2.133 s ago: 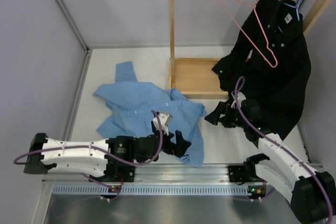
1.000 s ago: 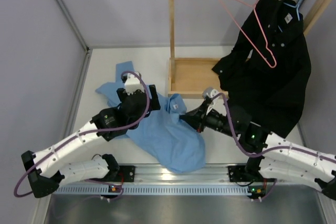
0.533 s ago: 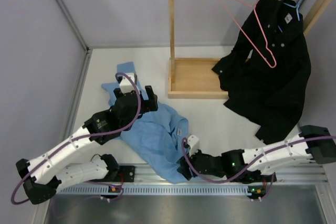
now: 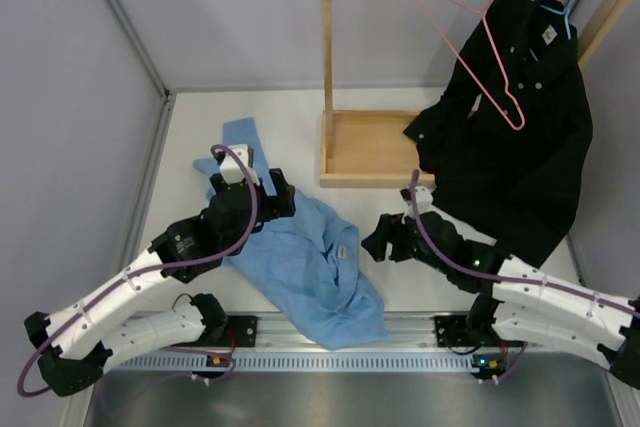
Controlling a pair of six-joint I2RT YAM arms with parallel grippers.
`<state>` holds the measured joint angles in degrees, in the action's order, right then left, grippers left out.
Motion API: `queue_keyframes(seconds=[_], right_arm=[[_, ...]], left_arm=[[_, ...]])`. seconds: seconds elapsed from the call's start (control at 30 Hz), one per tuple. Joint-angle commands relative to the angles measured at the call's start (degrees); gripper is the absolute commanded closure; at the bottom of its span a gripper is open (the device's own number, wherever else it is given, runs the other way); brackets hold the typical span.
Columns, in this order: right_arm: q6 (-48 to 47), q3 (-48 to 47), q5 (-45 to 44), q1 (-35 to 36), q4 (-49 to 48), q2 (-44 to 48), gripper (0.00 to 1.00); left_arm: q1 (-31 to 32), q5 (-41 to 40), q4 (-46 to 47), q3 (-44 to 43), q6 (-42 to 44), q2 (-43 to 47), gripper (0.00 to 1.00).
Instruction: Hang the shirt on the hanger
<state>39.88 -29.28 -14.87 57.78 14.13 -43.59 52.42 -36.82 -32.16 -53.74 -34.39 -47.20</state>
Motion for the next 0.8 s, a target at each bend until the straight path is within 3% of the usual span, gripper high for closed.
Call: queue_keyframes(seconds=[0.0, 0.1, 0.47, 0.63, 0.77], right_arm=[[-3.66, 0.98, 13.2, -3.89, -9.11, -6.84, 0.32], [-3.23, 2.46, 19.07, -7.31, -17.7, -13.78, 0.41], [3.8, 10.73, 29.01, -8.3, -41.89, -25.47, 0.47], [3.45, 9.77, 30.08, -8.3, -46.64, -29.88, 0.57], [0.91, 8.1, 25.97, -8.3, -44.9, -31.2, 0.64]], left_arm=[[-0.3, 0.96, -0.27, -0.67, -0.06, -0.52, 0.02], [-0.3, 2.18, -0.36, -0.58, -0.15, -0.7, 0.02], [-0.3, 5.09, -0.09, 0.82, 1.35, -0.35, 0.02], [-0.3, 6.05, 0.87, 0.91, 1.34, -1.14, 0.02], [-0.3, 6.67, 1.22, 1.09, 1.7, -1.49, 0.02]])
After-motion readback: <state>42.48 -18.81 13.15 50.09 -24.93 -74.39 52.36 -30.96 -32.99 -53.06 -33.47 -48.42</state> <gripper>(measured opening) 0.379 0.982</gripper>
